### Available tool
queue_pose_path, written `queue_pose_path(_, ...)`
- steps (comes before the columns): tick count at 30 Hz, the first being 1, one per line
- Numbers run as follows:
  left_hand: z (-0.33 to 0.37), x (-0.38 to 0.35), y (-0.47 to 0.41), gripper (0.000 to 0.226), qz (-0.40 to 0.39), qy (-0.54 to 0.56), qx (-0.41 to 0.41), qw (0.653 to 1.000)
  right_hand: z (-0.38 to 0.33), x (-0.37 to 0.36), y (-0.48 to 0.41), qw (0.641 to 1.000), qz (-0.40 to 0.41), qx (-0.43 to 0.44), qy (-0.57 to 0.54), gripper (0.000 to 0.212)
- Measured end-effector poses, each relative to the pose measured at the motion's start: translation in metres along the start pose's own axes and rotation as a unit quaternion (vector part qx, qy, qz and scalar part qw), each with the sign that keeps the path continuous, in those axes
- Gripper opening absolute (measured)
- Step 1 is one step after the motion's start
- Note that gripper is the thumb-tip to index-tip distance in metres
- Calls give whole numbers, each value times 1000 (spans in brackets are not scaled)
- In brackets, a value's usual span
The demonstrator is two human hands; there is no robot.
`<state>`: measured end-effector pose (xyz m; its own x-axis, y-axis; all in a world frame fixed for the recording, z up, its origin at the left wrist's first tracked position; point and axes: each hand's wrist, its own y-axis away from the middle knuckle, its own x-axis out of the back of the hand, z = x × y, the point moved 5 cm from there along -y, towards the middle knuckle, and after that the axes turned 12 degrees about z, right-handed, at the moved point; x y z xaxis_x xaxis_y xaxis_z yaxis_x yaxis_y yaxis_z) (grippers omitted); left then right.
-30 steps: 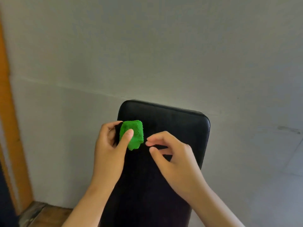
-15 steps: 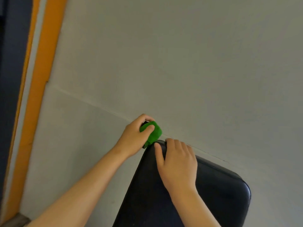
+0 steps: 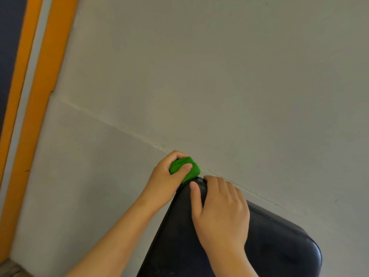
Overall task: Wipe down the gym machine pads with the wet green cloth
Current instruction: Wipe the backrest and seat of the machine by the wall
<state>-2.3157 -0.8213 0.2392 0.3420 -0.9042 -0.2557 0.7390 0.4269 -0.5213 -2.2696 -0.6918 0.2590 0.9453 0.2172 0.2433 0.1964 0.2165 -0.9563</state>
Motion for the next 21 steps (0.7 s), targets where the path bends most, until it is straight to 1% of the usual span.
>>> queue_pose_path(3, -6, 6, 10, 6, 31, 18, 39, 999, 0, 0, 0, 1000, 3, 0, 2, 48)
queue_pose_path(7, -9, 13, 23, 9, 45, 32, 86, 995, 0, 1, 1, 1000, 10, 4, -4, 48)
queue_pose_path(15, -20, 20, 43, 14, 73, 29, 141, 987, 0, 2, 1, 1000, 16, 4, -13, 49)
queue_pose_path(18, -24, 23, 52, 14, 76, 29, 154, 985, 0, 1, 2, 1000, 20, 6, -13, 49)
queue_pose_path(21, -17, 20, 42, 10, 87, 30, 138, 986, 0, 0, 2, 1000, 18, 8, -4, 50)
